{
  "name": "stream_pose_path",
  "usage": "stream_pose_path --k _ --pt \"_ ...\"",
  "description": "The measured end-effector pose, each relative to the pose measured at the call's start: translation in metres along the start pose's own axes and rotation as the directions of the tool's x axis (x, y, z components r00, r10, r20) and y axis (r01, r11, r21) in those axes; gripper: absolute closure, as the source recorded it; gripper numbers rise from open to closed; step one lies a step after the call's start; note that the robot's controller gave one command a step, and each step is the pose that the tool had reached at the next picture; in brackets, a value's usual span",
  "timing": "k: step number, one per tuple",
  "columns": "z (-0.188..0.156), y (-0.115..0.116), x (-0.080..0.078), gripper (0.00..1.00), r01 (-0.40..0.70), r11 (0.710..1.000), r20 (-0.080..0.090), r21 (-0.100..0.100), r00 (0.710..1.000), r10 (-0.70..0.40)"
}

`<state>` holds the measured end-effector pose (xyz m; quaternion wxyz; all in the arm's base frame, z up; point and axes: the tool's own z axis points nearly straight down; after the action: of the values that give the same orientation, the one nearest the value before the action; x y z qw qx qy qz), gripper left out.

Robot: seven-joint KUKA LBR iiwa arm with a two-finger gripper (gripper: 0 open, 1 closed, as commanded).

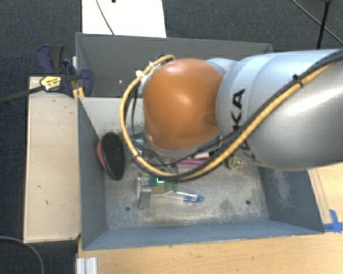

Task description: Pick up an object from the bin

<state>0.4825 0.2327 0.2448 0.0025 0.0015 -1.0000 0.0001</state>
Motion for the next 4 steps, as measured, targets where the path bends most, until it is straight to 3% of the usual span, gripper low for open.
stream_pose_path --k 1,2,3,4 --pt "0.133 -0.078 -0.072 0.0 0.272 0.962 0.001 0.002 0.962 -0.272" --pt "0.167 -0.095 -0.078 0.0 0.125 0.992 0.0 -0.005 0.992 -0.125" --pt "0.165 -0.097 -0.079 1.0 0.121 0.993 0.003 -0.003 0.993 -0.121" --pt "0.14 -0.124 -0.055 1.0 0.849 0.529 0.002 0.003 0.529 -0.849"
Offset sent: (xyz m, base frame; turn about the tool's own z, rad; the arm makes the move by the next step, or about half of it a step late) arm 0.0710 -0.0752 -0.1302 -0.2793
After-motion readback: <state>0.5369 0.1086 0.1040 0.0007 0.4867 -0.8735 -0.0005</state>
